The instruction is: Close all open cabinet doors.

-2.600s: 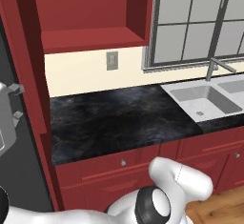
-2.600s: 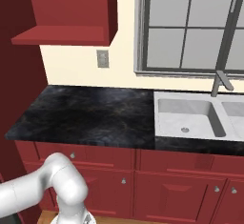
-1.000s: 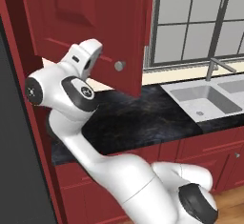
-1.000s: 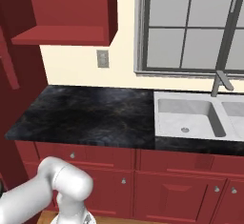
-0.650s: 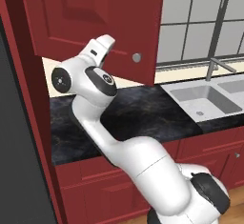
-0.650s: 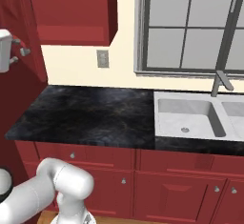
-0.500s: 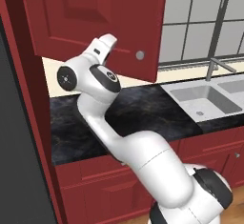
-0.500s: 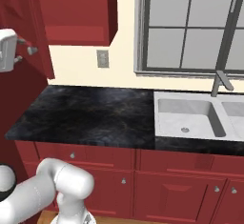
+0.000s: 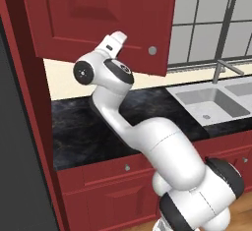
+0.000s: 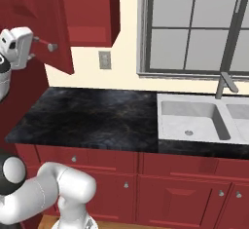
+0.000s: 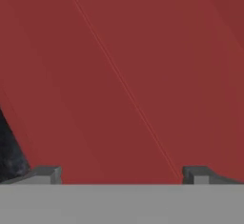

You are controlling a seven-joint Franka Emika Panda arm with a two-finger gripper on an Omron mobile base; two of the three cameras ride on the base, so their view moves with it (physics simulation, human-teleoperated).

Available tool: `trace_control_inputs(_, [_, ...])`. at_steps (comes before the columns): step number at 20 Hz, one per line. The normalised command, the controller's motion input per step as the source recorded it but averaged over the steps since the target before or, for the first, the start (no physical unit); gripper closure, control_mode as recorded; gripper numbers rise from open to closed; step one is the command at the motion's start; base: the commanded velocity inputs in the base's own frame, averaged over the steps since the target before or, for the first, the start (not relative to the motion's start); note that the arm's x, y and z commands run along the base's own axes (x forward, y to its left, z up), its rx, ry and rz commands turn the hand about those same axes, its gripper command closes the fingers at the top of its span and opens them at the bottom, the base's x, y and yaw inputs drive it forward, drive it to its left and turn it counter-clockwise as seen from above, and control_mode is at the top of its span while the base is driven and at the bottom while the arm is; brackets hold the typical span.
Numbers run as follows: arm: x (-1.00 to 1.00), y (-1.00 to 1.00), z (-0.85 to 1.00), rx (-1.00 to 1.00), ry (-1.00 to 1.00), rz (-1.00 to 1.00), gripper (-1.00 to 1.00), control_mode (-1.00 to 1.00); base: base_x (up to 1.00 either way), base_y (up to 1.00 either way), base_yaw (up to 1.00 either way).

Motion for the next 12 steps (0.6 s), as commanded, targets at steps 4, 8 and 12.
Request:
trace_control_inputs(4, [0.57,-0.30,-0.16,0.03,0.00,0.06,-1.00,-1.00,0.00,0.00,0.00])
trace_control_inputs(8, [0.74,-0.18,-0.17,0.02,0.00,0.08,-1.00,-1.00,0.00,0.00,0.00])
trace_control_inputs(12, [0.79,-0.20,-0.21,0.02,0.00,0.09,-1.00,-1.00,0.00,0.00,0.00])
